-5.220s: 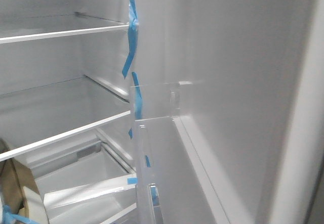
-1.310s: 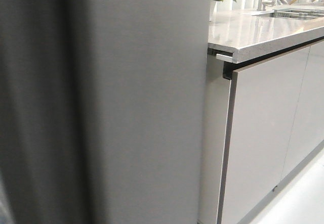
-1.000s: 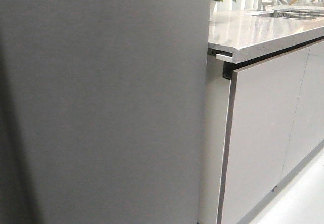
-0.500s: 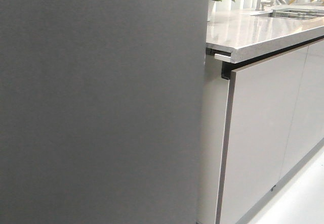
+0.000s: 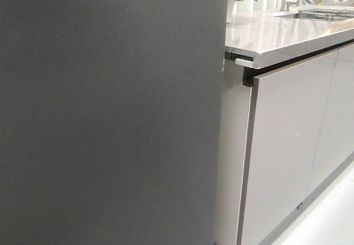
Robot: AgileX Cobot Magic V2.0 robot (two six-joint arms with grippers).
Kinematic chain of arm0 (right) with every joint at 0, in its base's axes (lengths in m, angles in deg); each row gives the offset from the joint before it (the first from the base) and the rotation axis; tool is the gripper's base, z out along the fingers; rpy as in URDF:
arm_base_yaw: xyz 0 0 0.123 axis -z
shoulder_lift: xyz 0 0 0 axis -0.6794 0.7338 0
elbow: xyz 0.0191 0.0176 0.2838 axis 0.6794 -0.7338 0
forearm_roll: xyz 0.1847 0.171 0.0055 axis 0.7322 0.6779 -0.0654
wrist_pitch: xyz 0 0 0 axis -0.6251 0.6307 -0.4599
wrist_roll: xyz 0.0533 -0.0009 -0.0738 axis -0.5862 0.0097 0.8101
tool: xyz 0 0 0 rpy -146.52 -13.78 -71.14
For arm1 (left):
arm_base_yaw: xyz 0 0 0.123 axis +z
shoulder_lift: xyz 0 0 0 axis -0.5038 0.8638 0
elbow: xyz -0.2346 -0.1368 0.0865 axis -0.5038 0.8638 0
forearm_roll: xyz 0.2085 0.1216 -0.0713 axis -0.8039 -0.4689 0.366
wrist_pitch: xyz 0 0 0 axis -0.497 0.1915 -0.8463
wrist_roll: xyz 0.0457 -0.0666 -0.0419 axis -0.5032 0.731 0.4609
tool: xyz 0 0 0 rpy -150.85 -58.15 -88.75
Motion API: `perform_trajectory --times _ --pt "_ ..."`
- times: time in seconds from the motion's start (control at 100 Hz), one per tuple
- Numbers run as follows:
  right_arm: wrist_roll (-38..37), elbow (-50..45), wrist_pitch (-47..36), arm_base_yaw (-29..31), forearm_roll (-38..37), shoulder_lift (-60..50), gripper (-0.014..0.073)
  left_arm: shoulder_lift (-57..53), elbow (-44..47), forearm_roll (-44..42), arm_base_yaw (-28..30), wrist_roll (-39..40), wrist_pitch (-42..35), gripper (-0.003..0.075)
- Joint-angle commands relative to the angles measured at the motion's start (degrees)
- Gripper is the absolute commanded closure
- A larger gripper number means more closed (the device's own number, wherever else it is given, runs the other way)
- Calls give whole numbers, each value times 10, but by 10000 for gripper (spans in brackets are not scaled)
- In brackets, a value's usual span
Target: Close fridge door
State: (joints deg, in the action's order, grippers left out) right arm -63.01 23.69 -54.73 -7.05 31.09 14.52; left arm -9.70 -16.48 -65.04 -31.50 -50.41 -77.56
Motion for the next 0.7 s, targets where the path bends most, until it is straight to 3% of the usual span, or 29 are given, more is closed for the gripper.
perform_trajectory --times 0.0,0.35,0.69 --pt "7 23 -55 13 -5 -27 670 11 16 1 -1 2 -44 741" --pt "7 0 -52 55 -31 -65 670 11 16 1 -1 2 -44 741" --pt "7 -141 -52 97 -82 -216 670 11 16 1 -1 2 -44 741"
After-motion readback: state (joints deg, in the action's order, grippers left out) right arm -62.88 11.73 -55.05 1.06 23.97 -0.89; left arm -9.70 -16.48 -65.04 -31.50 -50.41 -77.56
